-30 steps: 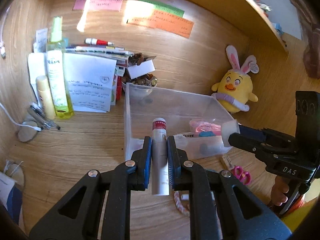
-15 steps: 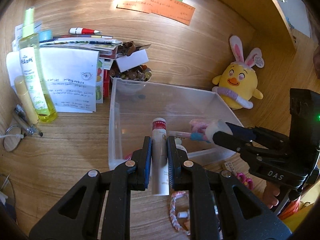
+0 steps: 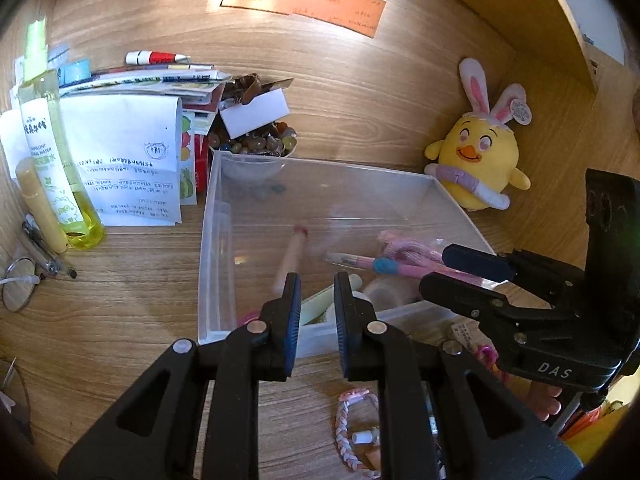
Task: Organize objects
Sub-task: 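Lower the lip balm and tape roll into the clear box and open both grippers, then grasp the braided pink-white bracelet with the left gripper while the right approaches the teal tape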
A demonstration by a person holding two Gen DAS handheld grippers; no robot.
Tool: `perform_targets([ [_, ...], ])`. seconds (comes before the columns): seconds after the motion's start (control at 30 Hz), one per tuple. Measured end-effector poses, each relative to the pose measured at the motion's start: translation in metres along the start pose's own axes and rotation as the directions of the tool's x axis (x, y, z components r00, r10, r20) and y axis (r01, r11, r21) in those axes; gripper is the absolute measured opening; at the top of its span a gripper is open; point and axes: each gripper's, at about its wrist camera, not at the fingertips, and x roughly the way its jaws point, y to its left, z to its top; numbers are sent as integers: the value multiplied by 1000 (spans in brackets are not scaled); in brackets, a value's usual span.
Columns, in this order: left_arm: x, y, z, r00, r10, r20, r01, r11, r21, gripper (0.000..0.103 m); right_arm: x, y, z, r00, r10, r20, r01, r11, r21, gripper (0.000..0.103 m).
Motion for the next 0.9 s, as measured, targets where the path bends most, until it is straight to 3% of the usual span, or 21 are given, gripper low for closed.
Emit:
perform_targets([
  [0.13, -8, -7, -4, 1000, 1, 6, -1, 1000, 17, 18, -10, 4, -1, 1000, 7, 14, -7, 1000, -9, 43],
  [0.37, -26, -16, -17, 1000, 21, 24, -22, 999, 37, 49, -31, 13, -10, 999, 17, 34, -16, 1000, -26, 46],
  [0.43, -28, -16, -21, 999, 25, 22, -26, 999, 33, 53, -37, 15, -14, 999, 22, 37, -21, 999, -29, 47],
  [0.67, -20, -17, -40, 999, 32, -41, -31, 999, 30, 58, -45, 22, -38, 1000, 27, 7, -26, 998, -52, 48],
  [0.9, -2, -14, -60, 992, 32, -125, -30, 999, 20, 58, -25, 16, -62, 995, 37, -95, -39, 999, -18, 48],
])
